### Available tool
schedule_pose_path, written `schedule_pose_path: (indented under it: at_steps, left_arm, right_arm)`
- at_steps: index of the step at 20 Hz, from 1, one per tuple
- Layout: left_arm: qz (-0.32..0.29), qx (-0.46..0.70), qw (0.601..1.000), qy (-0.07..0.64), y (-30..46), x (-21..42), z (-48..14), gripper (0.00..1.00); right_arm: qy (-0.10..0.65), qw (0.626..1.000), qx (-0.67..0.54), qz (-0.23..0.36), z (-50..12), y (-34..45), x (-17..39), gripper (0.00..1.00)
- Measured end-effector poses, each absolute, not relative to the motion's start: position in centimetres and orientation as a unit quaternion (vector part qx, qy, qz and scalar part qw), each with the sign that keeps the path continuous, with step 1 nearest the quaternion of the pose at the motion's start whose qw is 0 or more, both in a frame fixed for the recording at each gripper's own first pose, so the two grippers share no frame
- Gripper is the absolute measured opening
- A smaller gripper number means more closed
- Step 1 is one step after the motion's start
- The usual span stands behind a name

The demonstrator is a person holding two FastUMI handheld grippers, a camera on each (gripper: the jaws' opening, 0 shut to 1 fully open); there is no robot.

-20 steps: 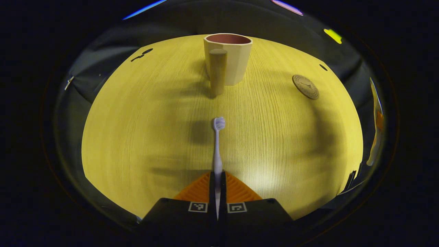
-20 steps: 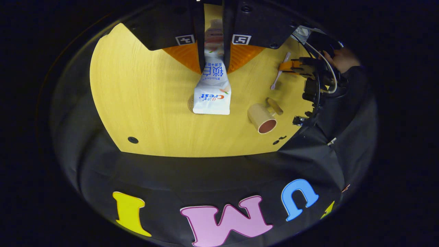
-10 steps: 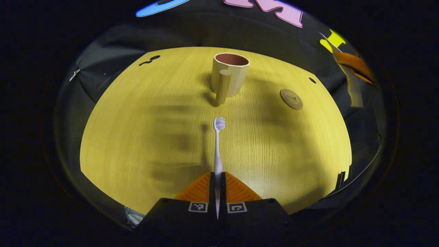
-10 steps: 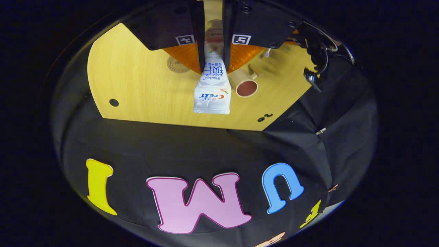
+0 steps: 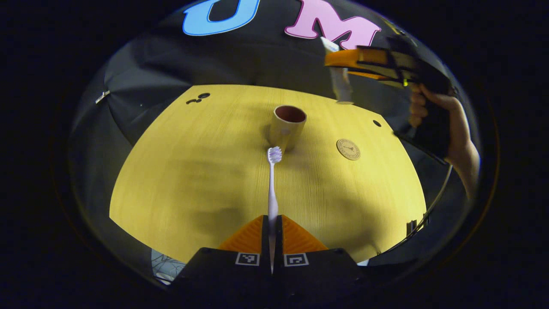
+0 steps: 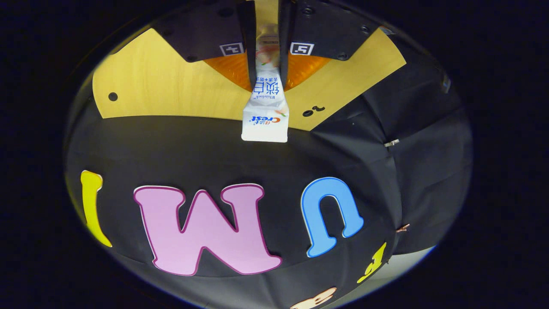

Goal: Put the toothbrush and toothpaste on the desktop into the cup, then pick up the cup and place it on the coaster on the desktop.

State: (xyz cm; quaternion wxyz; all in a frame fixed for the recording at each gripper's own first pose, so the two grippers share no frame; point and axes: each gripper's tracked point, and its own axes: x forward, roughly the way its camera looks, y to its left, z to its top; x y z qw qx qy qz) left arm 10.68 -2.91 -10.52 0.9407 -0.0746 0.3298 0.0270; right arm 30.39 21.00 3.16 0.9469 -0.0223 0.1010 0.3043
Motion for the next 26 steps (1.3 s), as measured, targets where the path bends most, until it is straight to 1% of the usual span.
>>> schedule_pose_path:
  at_steps: [4, 8, 11, 15, 16, 17, 18, 19, 20, 22, 23, 24, 25, 26]
  left_arm:
    - [0.032, -0.071, 0.951, 0.3, -1.2, 9.8, -7.8, 0.06]
    - [0.033, -0.111, 0.955, 0.272, 0.2, 9.3, -5.8, 0.06]
    - [0.04, -0.145, 0.955, 0.256, 1.5, 9.6, -6.0, 0.06]
    - [0.048, -0.172, 0.957, 0.23, 2.7, 9.9, -6.1, 0.06]
    - [0.049, -0.177, 0.957, 0.226, 2.8, 10.1, -6.0, 0.06]
    - [0.05, -0.18, 0.957, 0.222, 2.9, 10.3, -6.0, 0.06]
    - [0.048, -0.182, 0.958, 0.217, 2.8, 10.4, -5.9, 0.06]
    - [0.046, -0.187, 0.958, 0.21, 2.8, 10.6, -5.9, 0.06]
    - [0.043, -0.194, 0.959, 0.205, 2.7, 10.9, -5.8, 0.06]
    - [0.042, -0.199, 0.958, 0.202, 2.5, 11.1, -6.1, 0.06]
    - [0.044, -0.196, 0.958, 0.203, 2.5, 11.2, -6.5, 0.06]
    - [0.044, -0.194, 0.959, 0.204, 2.4, 11.3, -6.7, 0.06]
    - [0.044, -0.192, 0.959, 0.204, 2.2, 11.3, -6.8, 0.06]
    - [0.044, -0.191, 0.959, 0.203, 2.0, 11.4, -6.8, 0.06]
  right_arm:
    - [0.101, 0.947, -0.008, 0.305, 1.3, 24.3, 32.4, 0.24]
    - [0.087, 0.947, 0.01, 0.308, -0.1, 26.3, 35.1, 0.24]
    - [0.081, 0.949, -0.013, 0.305, -1.9, 26.5, 36.7, 0.24]
    - [0.083, 0.947, -0.03, 0.308, -4.0, 26.3, 37.1, 0.24]
    - [0.086, 0.947, -0.033, 0.309, -4.6, 26.3, 37.2, 0.26]
    - [0.092, 0.945, -0.035, 0.311, -5.2, 26.3, 37.0, 0.14]
    - [0.097, 0.944, -0.036, 0.314, -5.8, 26.3, 36.7, 0.27]
    - [0.101, 0.942, -0.038, 0.317, -6.2, 26.2, 36.6, 0.3]
    - [0.107, 0.941, -0.037, 0.32, -6.5, 26.1, 36.4, 0.3]
    - [0.123, 0.936, -0.034, 0.329, -7.2, 25.7, 35.6, 0.35]
    - [0.132, 0.933, -0.034, 0.333, -8.0, 25.6, 35.3, 0.28]
    - [0.137, 0.931, -0.033, 0.337, -8.3, 25.4, 34.9, 0.3]
    - [0.136, 0.93, -0.032, 0.341, -8.2, 25.1, 34.5, 0.5]
    - [0.138, 0.928, -0.032, 0.344, -8.1, 24.9, 34.1, 0.59]
